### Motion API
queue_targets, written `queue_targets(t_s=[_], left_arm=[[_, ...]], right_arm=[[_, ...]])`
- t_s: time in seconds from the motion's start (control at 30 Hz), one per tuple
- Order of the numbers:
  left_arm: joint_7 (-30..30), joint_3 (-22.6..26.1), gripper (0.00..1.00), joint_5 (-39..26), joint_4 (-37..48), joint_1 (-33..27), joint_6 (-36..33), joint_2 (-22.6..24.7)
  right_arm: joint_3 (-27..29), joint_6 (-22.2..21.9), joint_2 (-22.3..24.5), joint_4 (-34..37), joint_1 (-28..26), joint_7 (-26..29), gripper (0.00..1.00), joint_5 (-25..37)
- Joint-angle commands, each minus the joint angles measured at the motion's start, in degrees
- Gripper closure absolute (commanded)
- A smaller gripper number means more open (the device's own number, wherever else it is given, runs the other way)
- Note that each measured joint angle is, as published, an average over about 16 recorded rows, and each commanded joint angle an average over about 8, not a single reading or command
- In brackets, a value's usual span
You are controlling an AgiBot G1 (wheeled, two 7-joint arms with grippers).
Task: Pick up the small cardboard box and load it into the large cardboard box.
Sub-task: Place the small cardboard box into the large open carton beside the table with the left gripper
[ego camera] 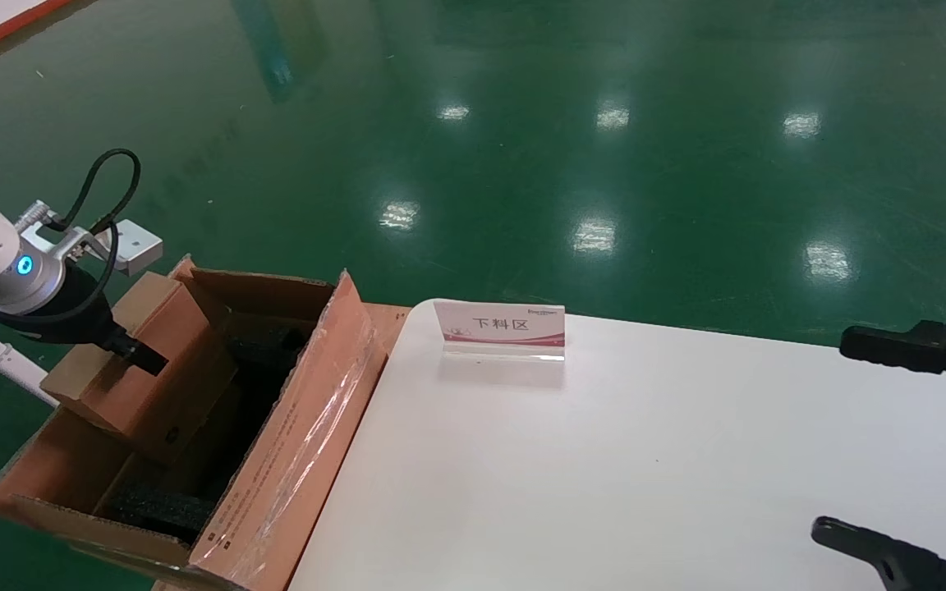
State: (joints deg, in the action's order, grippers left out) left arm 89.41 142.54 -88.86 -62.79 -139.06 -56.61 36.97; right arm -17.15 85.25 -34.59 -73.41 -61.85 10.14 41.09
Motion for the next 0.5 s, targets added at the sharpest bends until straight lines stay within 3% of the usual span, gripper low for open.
queue_targets(t_s=[0.03, 0.5], left_arm=[[-0.1, 0.02, 1.0, 0.25, 0.07, 0.43, -0.01, 0.06], [0.9, 0.42, 1.0, 0.33, 1.98, 3.85, 0.99, 1.31]], right_arm=[[-0.01, 0.0, 0.0, 0.0, 0.0, 0.0, 0.0, 0.0], [-0.05, -0.02, 0.02, 0.0, -0.01, -0.02, 0.0, -0.03]])
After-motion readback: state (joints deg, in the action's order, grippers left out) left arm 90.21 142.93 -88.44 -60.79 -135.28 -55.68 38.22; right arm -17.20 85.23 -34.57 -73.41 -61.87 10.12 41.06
